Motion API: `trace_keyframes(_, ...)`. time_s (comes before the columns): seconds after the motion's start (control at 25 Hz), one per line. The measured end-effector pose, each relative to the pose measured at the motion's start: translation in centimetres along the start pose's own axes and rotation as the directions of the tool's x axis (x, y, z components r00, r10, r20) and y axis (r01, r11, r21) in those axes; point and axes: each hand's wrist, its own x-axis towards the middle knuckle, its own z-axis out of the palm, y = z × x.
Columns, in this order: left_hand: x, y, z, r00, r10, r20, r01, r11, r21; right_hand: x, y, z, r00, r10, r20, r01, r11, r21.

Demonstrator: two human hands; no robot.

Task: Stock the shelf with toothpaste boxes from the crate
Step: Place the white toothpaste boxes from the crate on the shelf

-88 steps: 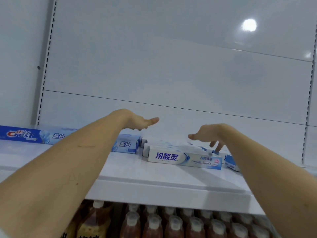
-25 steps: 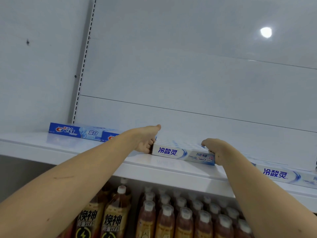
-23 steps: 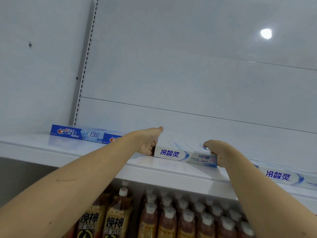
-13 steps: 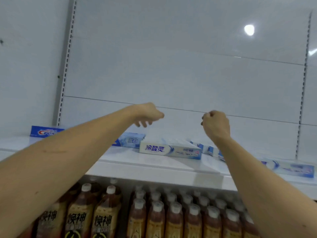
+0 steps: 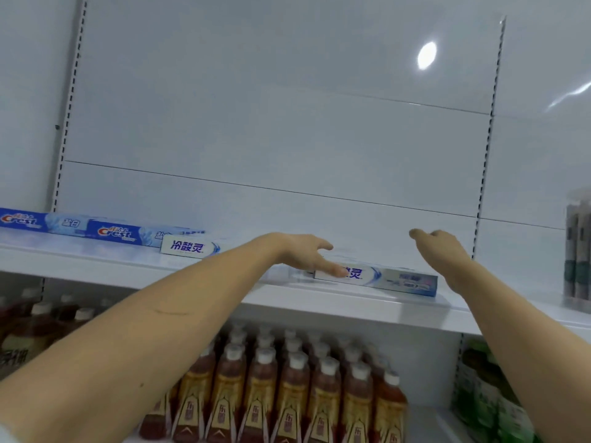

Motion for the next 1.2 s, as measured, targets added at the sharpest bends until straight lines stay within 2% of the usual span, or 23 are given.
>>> trace_keyframes(0.08,0.5,0.6,0.6,1.000,-0.023,0.002,0.023,0.998,0.060,0.5,1.8,0.1,0.982,0.141,0.124,-0.162,0.971,0.176)
trace_keyframes(0.16,1.0,0.9,0.6,0.999,-0.039,0.015,0.037,0.993,0.114,1.0,2.8,0.7,0.961,0.182,0.209,-0.231,0.943,0.239)
trace_keyframes(0.4,3.3,-0.3,-0.2,0.988,-0.108,0.109,0.066,0.942,0.329,4.2,2.8,3.8,0.938,0.202,0.281,-0.239,0.966,0.103)
trace_keyframes(0.52,4.5,-1.9,-0.4,0.986,-0.139,0.094,0.092,0.916,0.390,5.1,2.2,5.8,0.934,0.194,0.300,-0.201,0.980,-0.007)
trace_keyframes(0.64,5.2,-3.4,-0.4,0.990,-0.119,0.077,0.085,0.932,0.351,6.3,1.6,7.0,0.906,0.210,0.368,-0.178,0.977,-0.119)
trace_keyframes(0.72,5.4,-4.8,-1.3,0.991,-0.104,0.085,0.083,0.972,0.218,6.7,1.2,7.1,0.893,0.226,0.390,-0.186,0.973,-0.137)
trace_keyframes(0.76,5.6,-6.0,-2.0,0.990,-0.125,0.058,0.117,0.985,0.123,6.7,0.9,7.1,0.887,0.235,0.398,-0.203,0.972,-0.122)
trace_keyframes(0.84,5.8,-8.6,-3.0,0.961,-0.275,-0.019,0.275,0.961,0.011,6.9,0.7,7.3,0.877,0.258,0.406,-0.251,0.965,-0.073)
trace_keyframes(0.96,6.2,-10.4,-2.6,0.908,-0.419,0.013,0.418,0.908,0.009,6.7,0.2,7.3,0.863,0.295,0.410,-0.320,0.947,-0.008)
trace_keyframes(1.12,6.5,-9.9,-2.2,0.900,-0.433,0.053,0.432,0.901,0.031,6.3,-0.8,8.2,0.836,0.331,0.437,-0.383,0.923,0.033)
trace_keyframes(1.2,6.5,-10.0,-2.4,0.898,-0.436,0.067,0.434,0.900,0.044,5.4,-1.9,9.2,0.811,0.295,0.505,-0.397,0.912,0.106)
